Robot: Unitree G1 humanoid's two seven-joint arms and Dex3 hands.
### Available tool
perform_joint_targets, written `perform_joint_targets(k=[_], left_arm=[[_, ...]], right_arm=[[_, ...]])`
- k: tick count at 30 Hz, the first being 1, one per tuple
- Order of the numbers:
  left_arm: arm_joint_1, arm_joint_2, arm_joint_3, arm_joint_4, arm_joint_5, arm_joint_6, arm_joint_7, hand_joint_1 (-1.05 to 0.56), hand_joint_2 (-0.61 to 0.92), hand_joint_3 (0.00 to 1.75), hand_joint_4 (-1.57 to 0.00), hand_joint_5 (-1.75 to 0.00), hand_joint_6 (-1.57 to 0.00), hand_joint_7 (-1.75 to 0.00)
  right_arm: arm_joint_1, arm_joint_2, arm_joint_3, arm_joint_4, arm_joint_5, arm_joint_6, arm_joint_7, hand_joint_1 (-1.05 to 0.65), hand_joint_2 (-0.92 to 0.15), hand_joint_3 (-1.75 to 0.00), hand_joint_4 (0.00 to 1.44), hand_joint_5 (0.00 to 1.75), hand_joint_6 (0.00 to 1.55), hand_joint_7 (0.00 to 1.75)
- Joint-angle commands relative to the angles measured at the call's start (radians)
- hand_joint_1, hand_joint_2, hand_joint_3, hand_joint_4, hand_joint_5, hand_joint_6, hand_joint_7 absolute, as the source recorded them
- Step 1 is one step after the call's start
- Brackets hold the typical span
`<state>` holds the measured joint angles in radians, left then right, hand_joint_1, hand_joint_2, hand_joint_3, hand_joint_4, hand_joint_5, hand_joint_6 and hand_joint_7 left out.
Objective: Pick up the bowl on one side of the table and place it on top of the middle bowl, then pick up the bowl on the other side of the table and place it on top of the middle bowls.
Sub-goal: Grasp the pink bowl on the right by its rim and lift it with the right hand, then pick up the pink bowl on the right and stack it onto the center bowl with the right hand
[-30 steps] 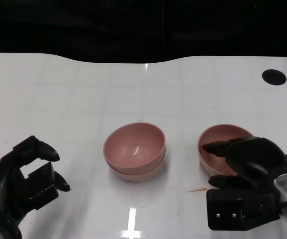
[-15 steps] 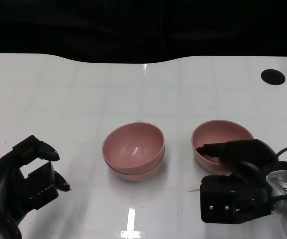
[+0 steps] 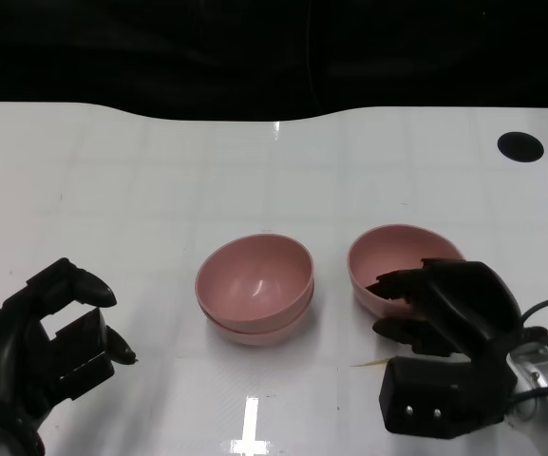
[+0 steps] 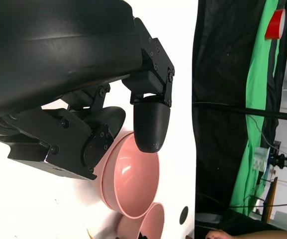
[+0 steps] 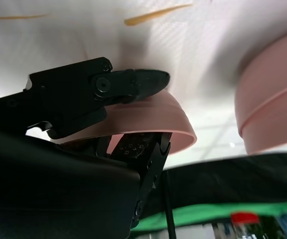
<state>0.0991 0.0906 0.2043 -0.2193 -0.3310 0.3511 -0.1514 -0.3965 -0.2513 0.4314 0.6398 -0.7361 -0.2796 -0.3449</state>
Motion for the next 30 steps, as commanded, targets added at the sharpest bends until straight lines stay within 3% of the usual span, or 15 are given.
perform_joint_targets(k=[1, 10, 19, 24, 27, 30], left_arm=[[0.004, 0.003, 0.006, -0.001, 0.002, -0.011, 0.005, 0.03, 0.71, 1.20, -0.73, -1.75, -0.58, -1.75], [0.001, 0.005, 0.005, 0.004, 0.005, -0.006, 0.008, 0.03, 0.69, 1.20, -0.75, -1.75, -0.59, -1.75], [0.000, -0.008, -0.003, 0.001, 0.008, -0.013, 0.012, 0.04, 0.68, 1.22, -0.76, -1.75, -0.60, -1.75], [0.002, -0.010, -0.009, -0.001, 0.017, -0.017, 0.011, 0.04, 0.67, 1.24, -0.76, -1.75, -0.60, -1.75], [0.003, -0.012, -0.010, 0.001, 0.016, -0.020, 0.009, 0.05, 0.66, 1.25, -0.76, -1.75, -0.61, -1.75], [0.005, -0.014, -0.013, -0.007, 0.019, -0.015, 0.015, 0.04, 0.66, 1.25, -0.76, -1.75, -0.61, -1.75]], right_arm=[[-0.013, -0.010, -0.004, 0.044, 0.013, -0.069, -0.061, -0.21, -0.92, -0.28, 0.68, 1.73, 0.53, 1.66], [-0.031, -0.022, -0.021, 0.067, 0.019, -0.195, -0.151, -0.22, -0.92, -0.33, 0.68, 1.75, 0.49, 1.75], [-0.055, -0.042, -0.085, -0.109, 0.039, -0.213, -0.123, -0.21, -0.92, -0.41, 0.79, 1.75, 0.55, 1.75], [-0.071, -0.043, -0.113, -0.232, 0.063, -0.181, -0.038, -0.25, -0.91, -0.54, 0.81, 1.75, 0.59, 1.75], [-0.079, -0.042, -0.124, -0.295, 0.087, -0.168, 0.029, -0.25, -0.77, -0.82, 0.82, 1.75, 0.64, 1.71], [-0.091, -0.035, -0.126, -0.362, 0.102, -0.145, 0.101, -0.27, -0.72, -0.84, 0.82, 1.75, 0.63, 1.69]])
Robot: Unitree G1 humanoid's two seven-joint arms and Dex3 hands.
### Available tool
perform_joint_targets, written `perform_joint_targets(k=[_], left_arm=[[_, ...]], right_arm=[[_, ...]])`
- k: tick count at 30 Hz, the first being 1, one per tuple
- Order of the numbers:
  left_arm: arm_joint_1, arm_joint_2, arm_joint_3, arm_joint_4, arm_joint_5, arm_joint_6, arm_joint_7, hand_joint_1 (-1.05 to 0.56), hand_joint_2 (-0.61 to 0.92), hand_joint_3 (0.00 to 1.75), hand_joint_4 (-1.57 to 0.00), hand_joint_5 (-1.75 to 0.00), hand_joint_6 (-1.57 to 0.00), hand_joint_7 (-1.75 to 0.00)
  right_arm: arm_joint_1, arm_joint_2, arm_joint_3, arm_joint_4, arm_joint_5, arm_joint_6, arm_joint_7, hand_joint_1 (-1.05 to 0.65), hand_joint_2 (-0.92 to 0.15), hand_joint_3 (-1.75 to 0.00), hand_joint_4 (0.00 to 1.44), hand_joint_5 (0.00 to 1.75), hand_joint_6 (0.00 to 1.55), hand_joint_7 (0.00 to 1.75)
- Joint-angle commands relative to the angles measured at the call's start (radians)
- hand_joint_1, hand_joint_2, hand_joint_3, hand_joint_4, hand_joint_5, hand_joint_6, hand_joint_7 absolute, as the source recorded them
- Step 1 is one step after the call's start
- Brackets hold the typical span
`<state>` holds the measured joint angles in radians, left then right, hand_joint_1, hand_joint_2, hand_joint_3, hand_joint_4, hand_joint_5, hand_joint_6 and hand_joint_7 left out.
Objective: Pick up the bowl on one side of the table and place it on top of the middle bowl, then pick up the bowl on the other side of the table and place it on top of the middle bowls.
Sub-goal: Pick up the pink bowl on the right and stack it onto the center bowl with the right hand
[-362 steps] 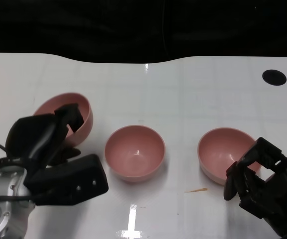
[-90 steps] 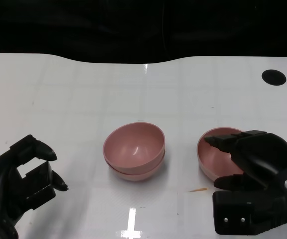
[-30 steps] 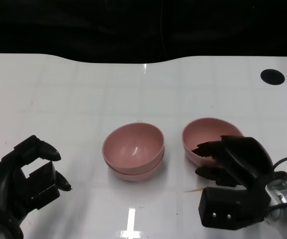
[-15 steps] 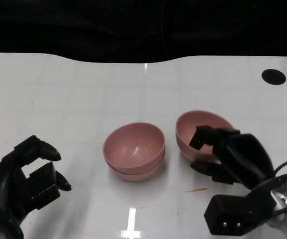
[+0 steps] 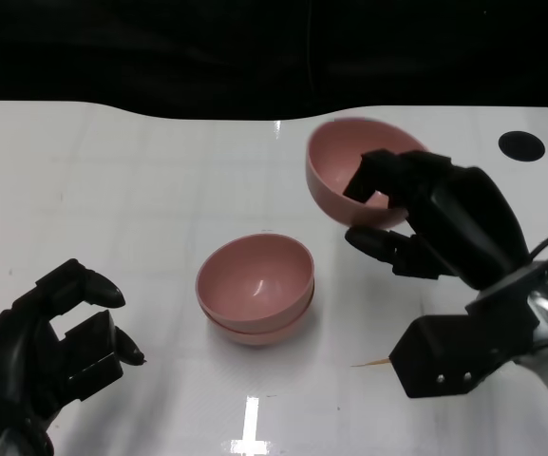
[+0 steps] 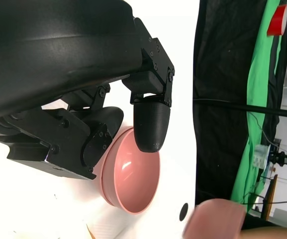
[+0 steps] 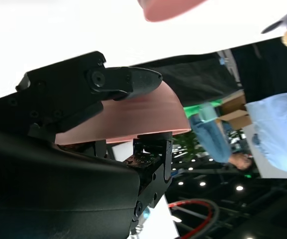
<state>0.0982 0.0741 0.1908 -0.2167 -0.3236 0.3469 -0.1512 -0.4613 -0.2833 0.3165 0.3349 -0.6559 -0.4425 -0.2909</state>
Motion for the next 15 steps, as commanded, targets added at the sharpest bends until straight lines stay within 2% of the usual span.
perform_joint_targets(k=[1, 5, 6, 8, 10, 12, 15], left_arm=[[0.005, 0.003, 0.000, -0.009, 0.013, -0.013, 0.013, 0.04, 0.66, 1.25, -0.76, -1.75, -0.61, -1.75], [0.004, 0.003, -0.002, -0.003, 0.016, -0.018, 0.013, 0.04, 0.65, 1.26, -0.76, -1.75, -0.61, -1.75], [0.004, 0.004, -0.004, 0.001, 0.019, -0.026, 0.011, 0.04, 0.65, 1.26, -0.76, -1.75, -0.61, -1.75], [0.005, 0.005, -0.008, 0.006, 0.027, -0.038, 0.008, 0.03, 0.63, 1.29, -0.77, -1.75, -0.62, -1.75], [0.007, 0.005, -0.012, 0.008, 0.032, -0.047, 0.006, 0.03, 0.62, 1.29, -0.77, -1.75, -0.62, -1.75], [0.009, 0.003, -0.015, 0.005, 0.037, -0.048, 0.010, 0.02, 0.61, 1.30, -0.77, -1.75, -0.62, -1.75], [0.012, 0.001, -0.015, 0.000, 0.040, -0.046, 0.011, 0.01, 0.62, 1.30, -0.77, -1.75, -0.62, -1.75]], right_arm=[[-0.034, 0.003, -0.007, -0.079, 0.029, 0.023, 0.077, -0.27, -0.72, -0.81, 0.82, 1.75, 0.63, 1.70], [-0.050, 0.031, 0.007, -0.139, 0.053, 0.043, 0.166, -0.28, -0.75, -0.67, 0.81, 1.75, 0.61, 1.72], [-0.055, 0.041, 0.013, -0.147, 0.057, 0.043, 0.184, -0.27, -0.74, -0.68, 0.82, 1.75, 0.63, 1.69], [-0.062, 0.059, 0.023, -0.157, 0.068, 0.039, 0.214, -0.24, -0.66, -0.83, 0.84, 1.75, 0.66, 1.68], [-0.071, 0.071, 0.034, -0.164, 0.078, 0.035, 0.244, -0.23, -0.60, -0.91, 0.85, 1.75, 0.65, 1.72], [-0.078, 0.084, 0.046, -0.169, 0.087, 0.033, 0.276, -0.22, -0.57, -0.92, 0.85, 1.75, 0.64, 1.73], [-0.084, 0.111, 0.074, -0.165, 0.087, 0.023, 0.305, -0.21, -0.54, -0.90, 0.87, 1.75, 0.69, 1.65]])
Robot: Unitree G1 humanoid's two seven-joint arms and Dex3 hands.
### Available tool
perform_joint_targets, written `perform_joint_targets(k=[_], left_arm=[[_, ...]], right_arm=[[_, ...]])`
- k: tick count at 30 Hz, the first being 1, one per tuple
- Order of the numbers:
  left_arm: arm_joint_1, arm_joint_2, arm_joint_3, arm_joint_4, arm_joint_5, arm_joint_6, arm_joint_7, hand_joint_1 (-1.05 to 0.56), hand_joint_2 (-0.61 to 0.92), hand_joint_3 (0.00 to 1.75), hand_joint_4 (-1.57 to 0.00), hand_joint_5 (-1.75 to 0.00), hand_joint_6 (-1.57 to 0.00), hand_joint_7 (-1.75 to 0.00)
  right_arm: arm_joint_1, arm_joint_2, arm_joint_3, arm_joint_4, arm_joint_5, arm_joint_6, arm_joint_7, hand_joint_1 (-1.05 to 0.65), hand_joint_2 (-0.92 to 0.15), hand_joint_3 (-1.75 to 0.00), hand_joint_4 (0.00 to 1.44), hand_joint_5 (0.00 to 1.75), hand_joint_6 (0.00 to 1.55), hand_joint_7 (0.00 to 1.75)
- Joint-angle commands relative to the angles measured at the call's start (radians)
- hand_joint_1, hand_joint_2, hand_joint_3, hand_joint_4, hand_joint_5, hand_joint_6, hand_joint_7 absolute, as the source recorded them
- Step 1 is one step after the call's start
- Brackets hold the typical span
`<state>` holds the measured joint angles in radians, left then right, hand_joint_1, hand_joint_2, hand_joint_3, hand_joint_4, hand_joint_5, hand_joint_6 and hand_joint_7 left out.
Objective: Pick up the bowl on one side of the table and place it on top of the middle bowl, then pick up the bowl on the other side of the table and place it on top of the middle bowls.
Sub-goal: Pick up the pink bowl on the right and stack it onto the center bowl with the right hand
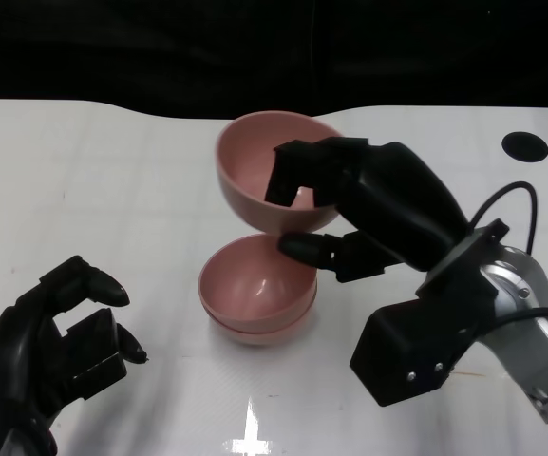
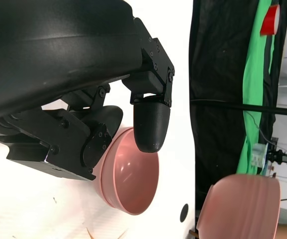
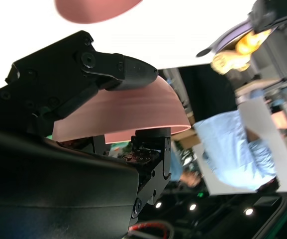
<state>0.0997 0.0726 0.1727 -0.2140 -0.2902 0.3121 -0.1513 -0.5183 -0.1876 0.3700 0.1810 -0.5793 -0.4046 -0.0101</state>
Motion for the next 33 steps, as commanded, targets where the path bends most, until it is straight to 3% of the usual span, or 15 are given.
perform_joint_targets(k=[1, 11, 18, 33], left_arm=[[0.010, 0.002, 0.005, -0.001, 0.005, -0.012, 0.009, 0.01, 0.62, 1.30, -0.77, -1.75, -0.62, -1.75], [0.015, -0.006, -0.001, -0.018, 0.013, -0.006, 0.023, 0.02, 0.62, 1.30, -0.76, -1.75, -0.61, -1.75], [0.011, -0.007, -0.005, -0.014, 0.020, -0.013, 0.029, 0.02, 0.59, 1.34, -0.79, -1.75, -0.65, -1.75], [0.011, -0.009, -0.009, -0.014, 0.024, -0.010, 0.037, 0.02, 0.56, 1.36, -0.80, -1.75, -0.67, -1.75]], right_arm=[[-0.027, 0.023, 0.030, -0.011, 0.007, -0.016, 0.030, -0.22, -0.55, -0.88, 0.86, 1.75, 0.69, 1.67], [-0.005, 0.048, 0.084, 0.035, -0.027, -0.018, 0.040, -0.23, -0.74, -0.53, 0.84, 1.75, 0.62, 1.75], [-0.021, 0.039, 0.089, 0.130, -0.038, -0.048, 0.009, -0.26, -0.85, -0.47, 0.83, 1.75, 0.60, 1.75], [-0.099, 0.035, 0.098, 0.314, -0.095, -0.086, -0.059, -0.23, -0.85, -0.40, 0.81, 1.75, 0.58, 1.75]])
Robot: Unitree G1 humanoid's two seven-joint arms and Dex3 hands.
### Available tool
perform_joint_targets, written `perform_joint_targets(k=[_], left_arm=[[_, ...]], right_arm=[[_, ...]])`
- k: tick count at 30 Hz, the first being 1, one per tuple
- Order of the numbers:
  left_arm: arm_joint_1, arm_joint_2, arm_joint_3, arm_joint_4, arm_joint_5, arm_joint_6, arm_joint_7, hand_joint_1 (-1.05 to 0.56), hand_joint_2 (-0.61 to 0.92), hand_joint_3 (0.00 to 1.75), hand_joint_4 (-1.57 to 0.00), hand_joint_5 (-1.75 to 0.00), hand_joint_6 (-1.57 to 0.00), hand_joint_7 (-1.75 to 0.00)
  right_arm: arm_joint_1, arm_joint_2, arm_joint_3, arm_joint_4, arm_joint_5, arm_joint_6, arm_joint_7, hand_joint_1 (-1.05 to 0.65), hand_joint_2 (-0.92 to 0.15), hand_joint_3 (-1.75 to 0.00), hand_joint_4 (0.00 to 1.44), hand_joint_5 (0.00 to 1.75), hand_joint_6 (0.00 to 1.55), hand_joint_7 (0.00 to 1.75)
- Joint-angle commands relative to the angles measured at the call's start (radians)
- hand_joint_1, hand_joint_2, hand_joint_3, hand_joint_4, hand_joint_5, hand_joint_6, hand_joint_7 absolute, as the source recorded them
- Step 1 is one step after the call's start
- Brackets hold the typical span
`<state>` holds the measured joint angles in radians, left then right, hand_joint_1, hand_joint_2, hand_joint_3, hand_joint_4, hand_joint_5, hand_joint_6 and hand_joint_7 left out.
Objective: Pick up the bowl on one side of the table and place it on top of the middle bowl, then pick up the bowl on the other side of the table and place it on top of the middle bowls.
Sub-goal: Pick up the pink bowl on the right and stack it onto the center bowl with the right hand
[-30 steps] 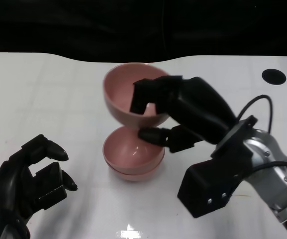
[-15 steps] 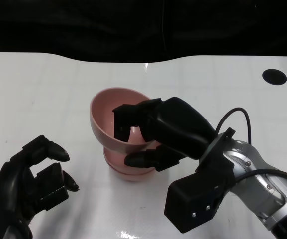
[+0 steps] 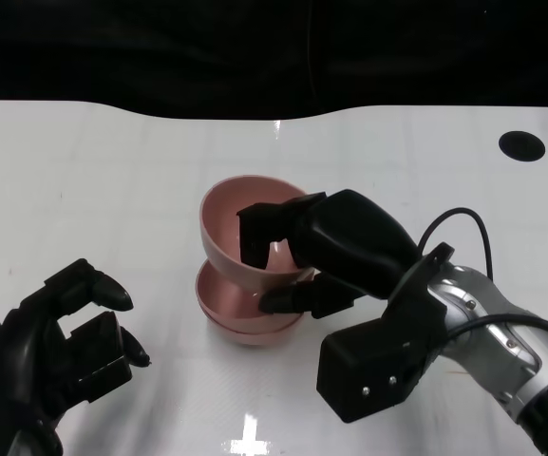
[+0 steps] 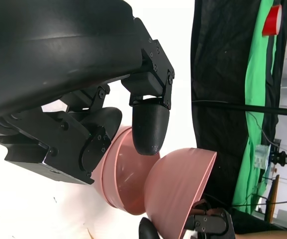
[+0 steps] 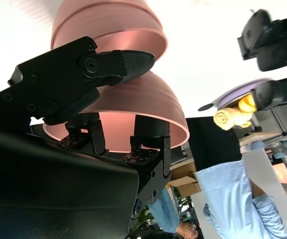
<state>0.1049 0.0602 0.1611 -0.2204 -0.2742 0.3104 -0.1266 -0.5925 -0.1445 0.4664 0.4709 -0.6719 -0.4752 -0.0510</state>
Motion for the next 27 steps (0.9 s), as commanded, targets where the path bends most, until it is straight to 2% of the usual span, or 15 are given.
perform_joint_targets(k=[1, 14, 27], left_arm=[[0.006, 0.003, 0.003, -0.008, 0.009, -0.006, 0.013, 0.02, 0.56, 1.36, -0.80, -1.75, -0.67, -1.75], [0.006, 0.001, 0.003, 0.005, 0.009, -0.022, 0.005, 0.02, 0.56, 1.36, -0.79, -1.75, -0.65, -1.75], [0.005, -0.005, 0.003, 0.009, 0.006, -0.022, 0.005, 0.03, 0.58, 1.34, -0.77, -1.75, -0.62, -1.75]], right_arm=[[-0.028, -0.008, 0.005, 0.029, -0.007, -0.016, -0.020, -0.23, -0.85, -0.40, 0.81, 1.75, 0.58, 1.75], [-0.029, -0.004, 0.027, 0.037, -0.022, -0.010, -0.003, -0.28, -0.92, -0.28, 0.79, 1.75, 0.56, 1.75], [-0.049, -0.010, 0.070, 0.121, -0.074, -0.060, -0.044, -0.22, -0.89, -0.25, 0.78, 1.75, 0.58, 1.75]])
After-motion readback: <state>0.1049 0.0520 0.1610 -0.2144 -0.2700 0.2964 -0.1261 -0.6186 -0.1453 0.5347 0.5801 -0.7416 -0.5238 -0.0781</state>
